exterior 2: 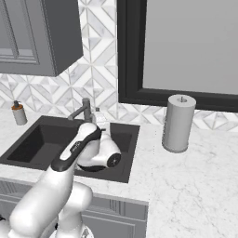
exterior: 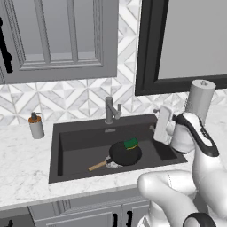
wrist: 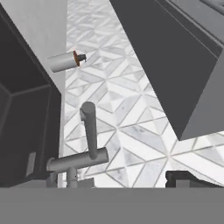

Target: Pick the pan and sponge and place them into the sink. Then turn on the water.

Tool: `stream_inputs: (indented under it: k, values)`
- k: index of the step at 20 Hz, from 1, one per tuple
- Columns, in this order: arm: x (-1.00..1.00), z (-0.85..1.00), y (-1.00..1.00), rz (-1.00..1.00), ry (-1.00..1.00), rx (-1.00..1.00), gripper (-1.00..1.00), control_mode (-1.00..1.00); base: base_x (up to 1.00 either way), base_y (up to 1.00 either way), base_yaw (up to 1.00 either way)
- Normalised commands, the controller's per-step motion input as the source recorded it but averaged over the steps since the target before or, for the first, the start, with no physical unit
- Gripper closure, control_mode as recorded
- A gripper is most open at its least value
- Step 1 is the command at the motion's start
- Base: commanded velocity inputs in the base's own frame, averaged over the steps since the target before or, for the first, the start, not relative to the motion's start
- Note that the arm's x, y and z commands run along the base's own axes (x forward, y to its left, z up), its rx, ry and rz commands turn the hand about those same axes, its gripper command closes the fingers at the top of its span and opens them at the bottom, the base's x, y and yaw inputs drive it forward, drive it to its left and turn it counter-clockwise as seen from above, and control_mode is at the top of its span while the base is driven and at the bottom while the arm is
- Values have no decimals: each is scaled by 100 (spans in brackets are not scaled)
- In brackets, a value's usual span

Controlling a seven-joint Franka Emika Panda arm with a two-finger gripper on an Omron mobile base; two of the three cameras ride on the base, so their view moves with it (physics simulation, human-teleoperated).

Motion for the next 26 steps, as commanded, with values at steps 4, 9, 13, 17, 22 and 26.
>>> stream_inputs:
  k: [4,9,13,17,22,26]
  values:
    - [-31,36,0,-11,-3,17,-100,-100,0,0,0]
    - [-14,20,2,0,0,5,-100,-100,0,0,0]
    - [-10,12,0,0,8,21,-100,-100,0,0,0]
    - [-19,1,0,-1,10,36,-100,-100,0,0,0]
    - [-19,0,0,-5,13,39,-100,-100,0,0,0]
    - [-7,-2,0,-4,22,35,-100,-100,0,0,0]
